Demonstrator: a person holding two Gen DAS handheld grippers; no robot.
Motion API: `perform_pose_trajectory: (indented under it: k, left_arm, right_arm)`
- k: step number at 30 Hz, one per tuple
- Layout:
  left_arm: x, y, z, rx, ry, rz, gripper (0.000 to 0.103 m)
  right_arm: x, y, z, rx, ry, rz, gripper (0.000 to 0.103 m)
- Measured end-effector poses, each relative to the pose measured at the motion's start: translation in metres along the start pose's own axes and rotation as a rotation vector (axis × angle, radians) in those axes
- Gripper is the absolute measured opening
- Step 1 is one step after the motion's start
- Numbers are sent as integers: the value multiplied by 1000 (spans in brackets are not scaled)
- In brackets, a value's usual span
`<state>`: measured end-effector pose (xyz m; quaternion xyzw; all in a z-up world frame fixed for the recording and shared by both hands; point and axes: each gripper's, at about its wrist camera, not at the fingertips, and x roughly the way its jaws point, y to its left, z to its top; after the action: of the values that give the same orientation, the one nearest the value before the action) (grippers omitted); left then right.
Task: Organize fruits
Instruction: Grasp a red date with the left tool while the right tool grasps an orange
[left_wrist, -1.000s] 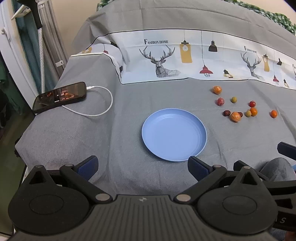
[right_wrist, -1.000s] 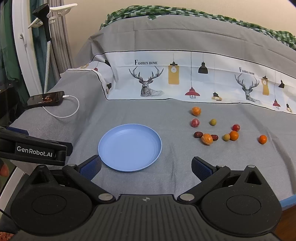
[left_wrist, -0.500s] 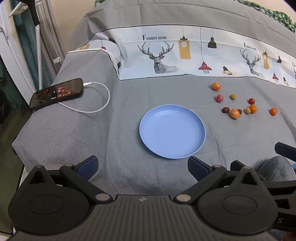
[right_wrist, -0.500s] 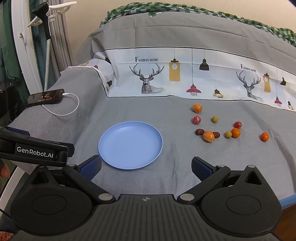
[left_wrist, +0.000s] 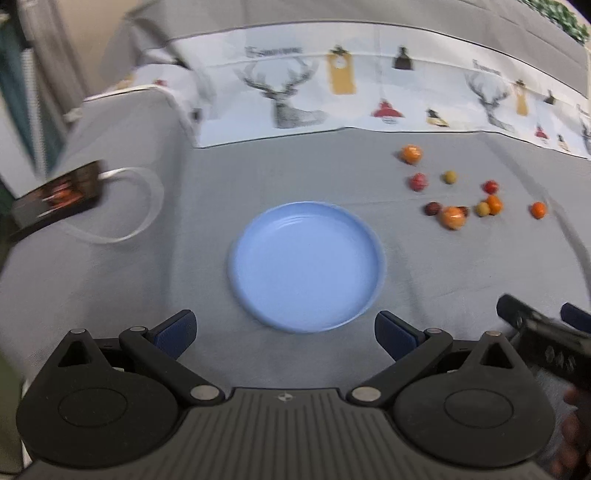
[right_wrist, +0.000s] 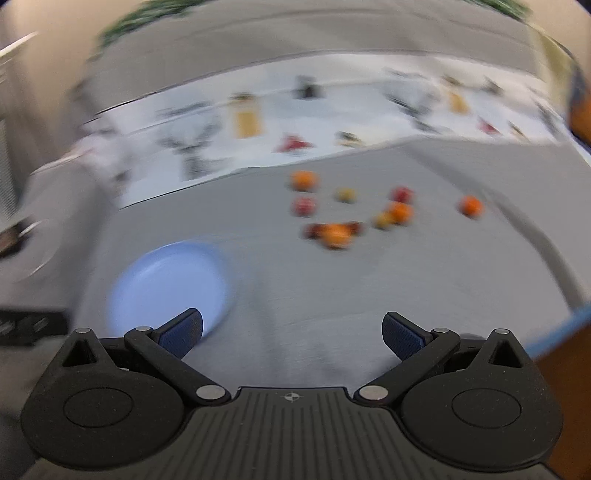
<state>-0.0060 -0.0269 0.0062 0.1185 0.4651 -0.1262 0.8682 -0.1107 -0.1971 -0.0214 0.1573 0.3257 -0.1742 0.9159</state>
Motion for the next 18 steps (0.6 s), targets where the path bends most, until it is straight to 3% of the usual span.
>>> perform_pose_trajectory:
  k: [3,6,13,18]
  left_arm:
    - [26,-25,24,1,27,-68,103]
    - [58,-53,48,24,37,-105,103]
    - [149,-117,101,205,49,-189,103]
    - [218,-154,122,354,90,-232,102]
  right_arm:
    - [33,-37,15,104,-26,-95,102]
    - [73,-64,28,126,-25,-196,102]
    - [168,-113,44,128,47,-286,102]
    - [229,-130,59,87,34,-373,102]
